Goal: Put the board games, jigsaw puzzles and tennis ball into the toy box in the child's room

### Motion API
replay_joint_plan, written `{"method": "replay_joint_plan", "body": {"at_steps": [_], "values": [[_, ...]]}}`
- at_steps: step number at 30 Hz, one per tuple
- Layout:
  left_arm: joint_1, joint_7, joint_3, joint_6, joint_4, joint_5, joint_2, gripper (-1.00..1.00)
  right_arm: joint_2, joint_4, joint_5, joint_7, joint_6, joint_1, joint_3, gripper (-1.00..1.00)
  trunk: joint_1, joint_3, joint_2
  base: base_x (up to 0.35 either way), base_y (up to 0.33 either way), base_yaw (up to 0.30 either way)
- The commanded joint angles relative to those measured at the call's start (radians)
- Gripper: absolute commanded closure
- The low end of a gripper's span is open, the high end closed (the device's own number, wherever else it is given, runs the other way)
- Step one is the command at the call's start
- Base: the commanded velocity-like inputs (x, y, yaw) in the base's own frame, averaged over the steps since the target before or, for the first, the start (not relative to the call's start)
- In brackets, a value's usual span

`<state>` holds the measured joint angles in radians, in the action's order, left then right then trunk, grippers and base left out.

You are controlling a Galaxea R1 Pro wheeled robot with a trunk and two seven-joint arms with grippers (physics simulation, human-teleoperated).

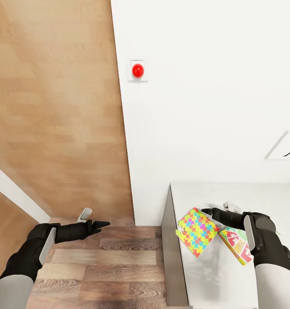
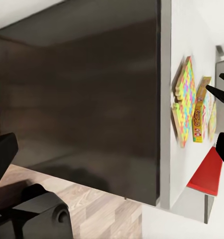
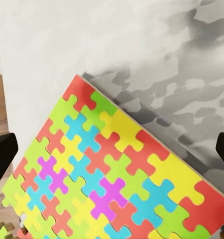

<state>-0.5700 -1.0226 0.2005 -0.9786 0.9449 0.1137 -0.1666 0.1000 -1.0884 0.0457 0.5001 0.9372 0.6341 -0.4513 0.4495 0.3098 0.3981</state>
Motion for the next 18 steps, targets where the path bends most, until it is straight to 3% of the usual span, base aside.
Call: {"method": "replay_joint_plan", "body": {"at_steps": [1, 18], "values": [[-0.001, -0.001, 0.0, -0.006, 0.0, 0.003, 0.0, -1.0, 0.0, -0.001, 0.005, 0.006, 0.005, 0.001, -0.002, -1.0, 0.001, 0.003, 0.002, 0.0, 0.0, 0.0], [-0.001, -0.001, 0.0, -0.006, 0.0, 0.003, 0.0, -1.0, -0.002, 0.0, 0.006, 0.006, 0.003, 0.001, -0.001, -1.0, 0.001, 0.028, 0.002, 0.0, 0.0, 0.0]]}}
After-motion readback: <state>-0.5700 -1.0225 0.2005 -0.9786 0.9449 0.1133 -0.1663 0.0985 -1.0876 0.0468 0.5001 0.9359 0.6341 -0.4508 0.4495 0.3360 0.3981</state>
